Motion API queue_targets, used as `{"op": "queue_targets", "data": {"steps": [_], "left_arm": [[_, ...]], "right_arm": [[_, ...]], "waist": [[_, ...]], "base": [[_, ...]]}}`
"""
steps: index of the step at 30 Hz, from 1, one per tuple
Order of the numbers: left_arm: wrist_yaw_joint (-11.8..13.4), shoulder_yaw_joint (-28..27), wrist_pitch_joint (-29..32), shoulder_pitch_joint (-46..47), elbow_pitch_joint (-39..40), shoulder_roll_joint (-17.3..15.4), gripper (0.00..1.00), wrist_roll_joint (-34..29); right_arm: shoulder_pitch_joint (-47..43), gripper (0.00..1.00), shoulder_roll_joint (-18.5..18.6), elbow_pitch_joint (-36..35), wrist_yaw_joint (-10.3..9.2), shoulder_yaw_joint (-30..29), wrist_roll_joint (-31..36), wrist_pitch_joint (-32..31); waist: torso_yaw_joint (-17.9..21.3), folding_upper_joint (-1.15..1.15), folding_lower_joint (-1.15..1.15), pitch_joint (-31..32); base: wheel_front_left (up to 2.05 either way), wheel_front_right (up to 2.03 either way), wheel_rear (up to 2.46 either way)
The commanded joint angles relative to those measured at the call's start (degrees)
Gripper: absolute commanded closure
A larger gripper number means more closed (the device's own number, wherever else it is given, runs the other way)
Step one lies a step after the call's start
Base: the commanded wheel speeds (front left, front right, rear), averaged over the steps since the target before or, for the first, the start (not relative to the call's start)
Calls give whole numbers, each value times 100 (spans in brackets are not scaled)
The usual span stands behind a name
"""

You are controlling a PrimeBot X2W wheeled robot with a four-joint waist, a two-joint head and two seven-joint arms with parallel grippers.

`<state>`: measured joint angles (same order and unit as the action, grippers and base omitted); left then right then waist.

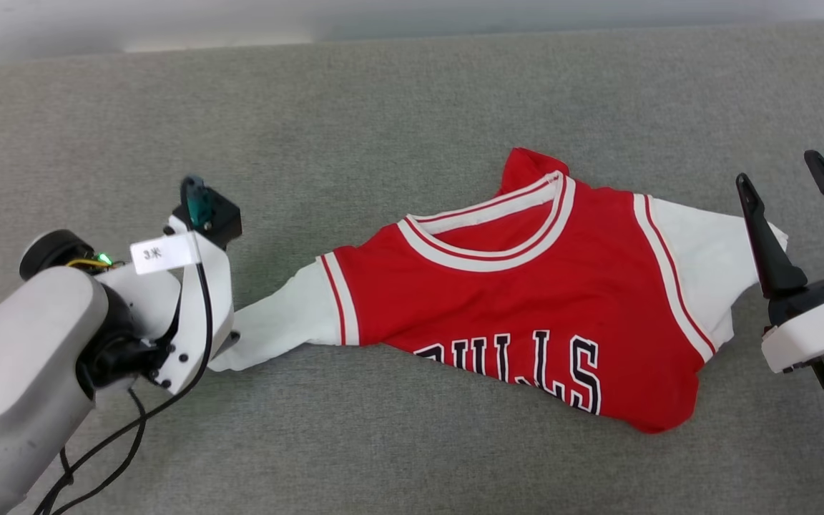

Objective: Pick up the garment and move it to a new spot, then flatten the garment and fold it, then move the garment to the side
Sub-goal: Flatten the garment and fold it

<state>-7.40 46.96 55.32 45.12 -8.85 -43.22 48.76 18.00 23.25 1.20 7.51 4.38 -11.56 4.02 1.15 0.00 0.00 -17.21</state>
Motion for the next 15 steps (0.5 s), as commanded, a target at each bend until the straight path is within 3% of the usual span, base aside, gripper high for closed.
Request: {"op": "queue_targets", "data": {"steps": [1,10,11,12,15], "left_arm": [[4,46,14,59,-25,-38,0,29],[4,809,-122,-27,-637,-151,0,232],[4,910,-111,-35,-658,-154,64,270],[4,959,-149,-16,-673,-131,100,302],[2,1119,-222,-8,-663,-111,100,436]], "right_arm": [[108,0,11,-14,-4,8,-19,28],[240,0,33,94,-4,68,-51,145],[249,0,47,104,-4,67,-51,157],[256,0,65,114,-4,57,-56,161],[268,0,95,138,-4,22,-70,168]], "waist": [[54,0,0,-60],[211,0,0,-305],[215,0,0,-313],[215,0,0,-319],[194,0,0,-289]], "base": [[0,0,0],[0,0,0],[0,0,0],[0,0,0],[0,0,0]]}}
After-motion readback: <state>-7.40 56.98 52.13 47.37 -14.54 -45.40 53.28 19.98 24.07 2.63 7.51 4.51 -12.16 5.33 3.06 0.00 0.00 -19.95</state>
